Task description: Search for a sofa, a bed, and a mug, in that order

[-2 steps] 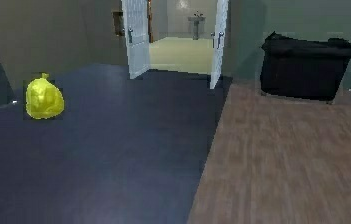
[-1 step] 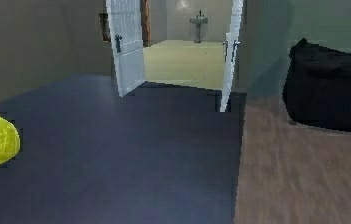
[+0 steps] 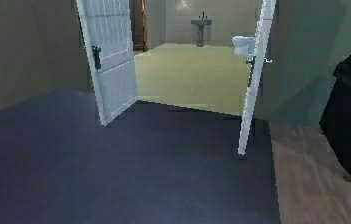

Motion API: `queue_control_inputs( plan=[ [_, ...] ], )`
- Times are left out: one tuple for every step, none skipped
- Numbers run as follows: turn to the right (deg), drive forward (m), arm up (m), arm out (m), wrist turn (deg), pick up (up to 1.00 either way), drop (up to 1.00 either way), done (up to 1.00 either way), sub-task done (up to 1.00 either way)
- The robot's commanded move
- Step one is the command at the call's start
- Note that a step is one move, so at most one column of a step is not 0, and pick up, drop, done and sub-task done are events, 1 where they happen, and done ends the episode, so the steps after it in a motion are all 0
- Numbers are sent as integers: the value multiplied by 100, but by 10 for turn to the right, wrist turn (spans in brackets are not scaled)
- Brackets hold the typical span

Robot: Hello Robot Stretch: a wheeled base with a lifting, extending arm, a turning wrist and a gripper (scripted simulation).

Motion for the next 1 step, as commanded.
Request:
queue_control_inputs(
  plan=[
    [0, 100, 0, 0, 0, 0, 0, 0, 0]
  ],
)
